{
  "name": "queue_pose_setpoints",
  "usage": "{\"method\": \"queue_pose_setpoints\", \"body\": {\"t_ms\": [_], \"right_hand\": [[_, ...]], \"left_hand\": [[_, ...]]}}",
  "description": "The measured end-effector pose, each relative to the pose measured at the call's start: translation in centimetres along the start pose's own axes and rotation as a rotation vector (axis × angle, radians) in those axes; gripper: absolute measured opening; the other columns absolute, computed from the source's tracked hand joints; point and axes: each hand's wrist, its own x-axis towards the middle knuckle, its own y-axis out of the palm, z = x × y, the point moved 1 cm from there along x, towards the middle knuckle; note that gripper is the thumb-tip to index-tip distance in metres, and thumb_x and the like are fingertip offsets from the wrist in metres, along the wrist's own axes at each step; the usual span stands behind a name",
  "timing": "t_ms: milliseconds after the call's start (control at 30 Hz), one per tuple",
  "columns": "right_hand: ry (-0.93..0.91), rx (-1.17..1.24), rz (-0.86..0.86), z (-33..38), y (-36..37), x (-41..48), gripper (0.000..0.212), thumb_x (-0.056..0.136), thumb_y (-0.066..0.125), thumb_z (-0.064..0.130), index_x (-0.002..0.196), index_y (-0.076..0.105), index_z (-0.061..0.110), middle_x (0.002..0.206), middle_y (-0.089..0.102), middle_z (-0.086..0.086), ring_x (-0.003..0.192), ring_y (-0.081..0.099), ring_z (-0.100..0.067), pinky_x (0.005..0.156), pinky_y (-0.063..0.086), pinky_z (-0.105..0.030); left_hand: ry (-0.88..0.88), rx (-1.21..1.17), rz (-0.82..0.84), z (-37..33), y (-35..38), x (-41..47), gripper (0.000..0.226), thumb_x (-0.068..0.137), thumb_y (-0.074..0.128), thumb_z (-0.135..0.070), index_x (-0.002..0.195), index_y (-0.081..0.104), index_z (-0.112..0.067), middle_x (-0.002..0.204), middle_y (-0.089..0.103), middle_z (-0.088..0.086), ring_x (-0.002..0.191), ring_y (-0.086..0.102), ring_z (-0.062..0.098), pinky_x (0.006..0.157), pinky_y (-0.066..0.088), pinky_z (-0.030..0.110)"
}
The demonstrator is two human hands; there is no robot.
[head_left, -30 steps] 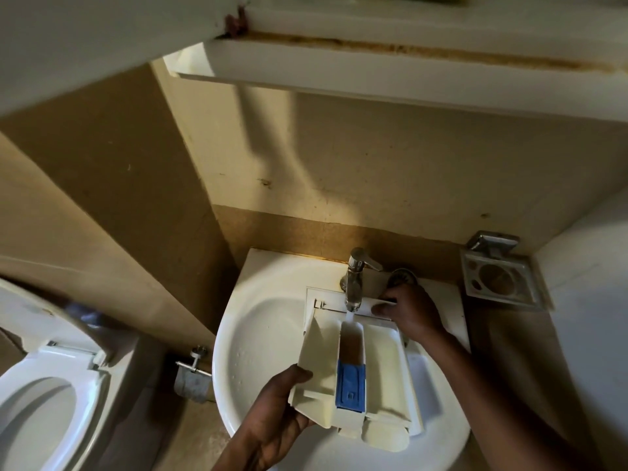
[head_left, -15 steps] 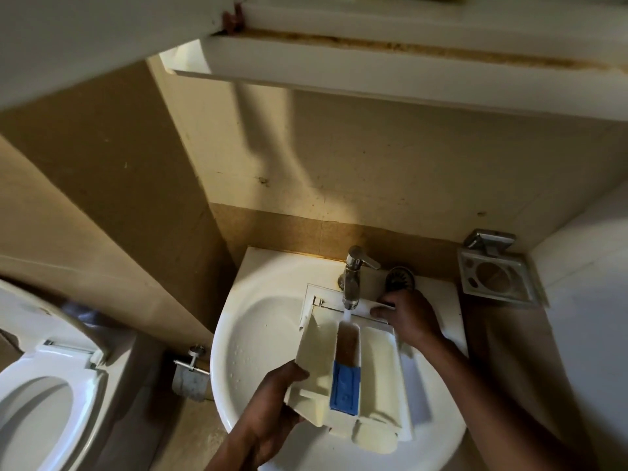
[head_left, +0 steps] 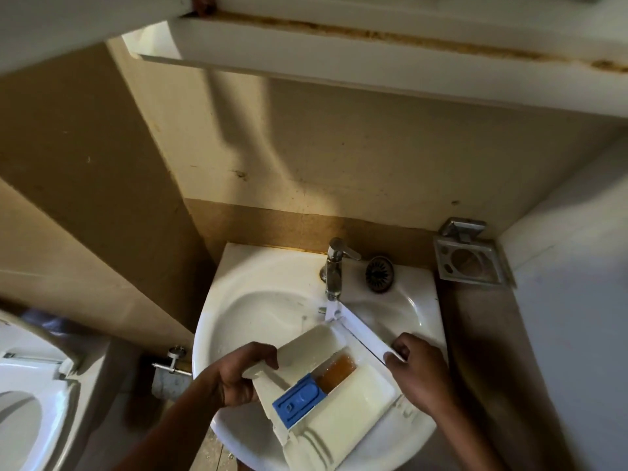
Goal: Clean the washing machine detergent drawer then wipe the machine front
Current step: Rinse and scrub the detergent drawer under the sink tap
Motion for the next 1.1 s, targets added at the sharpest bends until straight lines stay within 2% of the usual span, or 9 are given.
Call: {"method": "queue_pose_setpoints", "body": {"t_ms": [133, 267, 367, 500, 600, 767, 900, 1000, 1100], "right_hand": [[0.307, 0.550, 0.348, -0.3, -3.1, -1.8, 0.020, 0.069, 0.072, 0.026, 0.073, 0.056, 0.014, 0.068, 0.052, -0.003, 0.065, 0.050, -0.020, 0.063, 0.036, -0.031], [0.462, 0.953, 0.558, -2.0, -3.8, -2.3, 0.035, 0.082, 0.066, 0.029, 0.106, 0.075, 0.005, 0.103, 0.072, -0.019, 0.085, 0.070, -0.032, 0.080, 0.052, -0.039], [0.395, 0.870, 0.549, -2.9, -3.5, -2.4, 0.056, 0.077, 0.077, 0.037, 0.127, 0.064, 0.015, 0.120, 0.071, -0.008, 0.110, 0.067, -0.026, 0.104, 0.046, -0.044], [0.324, 0.803, 0.470, -3.3, -3.3, -2.4, 0.096, 0.054, 0.088, 0.037, 0.141, 0.049, 0.030, 0.121, 0.071, -0.006, 0.112, 0.067, -0.026, 0.102, 0.048, -0.048], [0.292, 0.799, 0.307, -2.2, -2.6, -3.1, 0.087, 0.063, 0.087, 0.032, 0.140, 0.048, 0.034, 0.116, 0.072, -0.003, 0.103, 0.071, -0.020, 0.092, 0.055, -0.041], [0.274, 0.593, 0.000, 0.6, -1.3, -3.9, 0.083, 0.055, 0.087, 0.047, 0.129, 0.056, 0.026, 0.100, 0.072, 0.003, 0.091, 0.069, -0.019, 0.083, 0.055, -0.039], [0.327, 0.443, -0.100, 2.2, -1.4, -4.4, 0.115, 0.053, 0.088, 0.054, 0.151, 0.032, 0.029, 0.136, 0.051, -0.007, 0.120, 0.048, -0.027, 0.098, 0.041, -0.038], [0.300, 0.373, -0.098, 2.6, -1.3, -4.7, 0.127, 0.034, 0.079, 0.067, 0.148, 0.031, 0.037, 0.137, 0.049, -0.006, 0.126, 0.047, -0.029, 0.106, 0.041, -0.047], [0.153, 0.332, -0.110, 2.4, -3.1, -5.3, 0.116, 0.039, 0.088, 0.050, 0.143, 0.038, 0.038, 0.130, 0.051, 0.002, 0.117, 0.051, -0.020, 0.096, 0.043, -0.033]], "left_hand": [[-0.037, 0.139, 0.052, -2.5, 1.7, 1.3, 0.011, 0.063, 0.064, 0.005, 0.066, 0.074, 0.000, 0.075, 0.070, 0.017, 0.065, 0.071, 0.029, 0.060, 0.062, 0.035], [-0.013, 0.306, 0.132, -4.2, 4.1, 3.2, 0.017, 0.063, 0.066, 0.005, 0.076, 0.073, -0.004, 0.072, 0.075, 0.009, 0.068, 0.073, 0.021, 0.068, 0.062, 0.035], [-0.039, 0.374, 0.214, -4.7, 5.1, 4.9, 0.028, 0.072, 0.065, 0.007, 0.095, 0.072, -0.006, 0.089, 0.075, 0.009, 0.081, 0.073, 0.021, 0.079, 0.061, 0.036], [-0.010, 0.367, 0.331, -4.9, 5.0, 7.3, 0.036, 0.085, 0.058, 0.013, 0.103, 0.079, -0.009, 0.111, 0.072, 0.014, 0.095, 0.072, 0.024, 0.082, 0.061, 0.035], [0.157, 0.524, 0.188, -4.7, 4.7, 9.0, 0.032, 0.084, 0.074, -0.003, 0.115, 0.075, -0.010, 0.117, 0.073, 0.011, 0.103, 0.068, 0.023, 0.083, 0.060, 0.033], [0.497, 0.616, -0.094, -2.7, 5.7, 10.1, 0.019, 0.079, 0.081, -0.019, 0.093, 0.080, -0.007, 0.087, 0.077, 0.007, 0.074, 0.069, 0.012, 0.065, 0.054, 0.019], [0.594, 0.600, -0.299, -0.4, 6.5, 10.3, 0.032, 0.094, 0.066, -0.029, 0.067, 0.065, -0.013, 0.060, 0.056, 0.003, 0.051, 0.050, 0.012, 0.052, 0.043, 0.023], [0.641, 0.683, -0.325, 0.6, 6.8, 10.4, 0.015, 0.095, 0.063, -0.034, 0.096, 0.074, -0.025, 0.084, 0.070, -0.006, 0.071, 0.064, 0.011, 0.075, 0.055, 0.033], [0.641, 0.747, -0.301, 0.7, 6.9, 9.2, 0.033, 0.086, 0.066, -0.035, 0.119, 0.071, -0.030, 0.100, 0.071, -0.007, 0.080, 0.069, 0.010, 0.084, 0.059, 0.034]]}}
